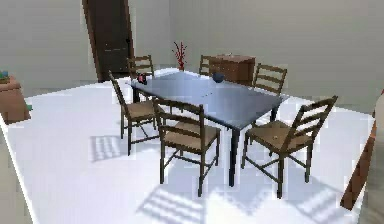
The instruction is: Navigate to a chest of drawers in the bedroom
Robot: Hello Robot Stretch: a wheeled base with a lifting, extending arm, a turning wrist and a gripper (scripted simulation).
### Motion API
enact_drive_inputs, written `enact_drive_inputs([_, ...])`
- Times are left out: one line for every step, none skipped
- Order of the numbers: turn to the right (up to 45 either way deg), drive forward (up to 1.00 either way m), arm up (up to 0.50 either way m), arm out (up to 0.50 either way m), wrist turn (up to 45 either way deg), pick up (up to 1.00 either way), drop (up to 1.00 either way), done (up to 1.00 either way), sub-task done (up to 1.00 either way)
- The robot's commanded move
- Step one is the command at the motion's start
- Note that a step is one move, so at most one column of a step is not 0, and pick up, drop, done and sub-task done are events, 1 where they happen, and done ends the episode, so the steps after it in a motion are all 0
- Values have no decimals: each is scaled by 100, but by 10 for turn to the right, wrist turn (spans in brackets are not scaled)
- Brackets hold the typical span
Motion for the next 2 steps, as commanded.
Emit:
enact_drive_inputs([0,65,0,0,0,0,0,0,0])
enact_drive_inputs([-420,0,0,0,0,0,0,0,0])
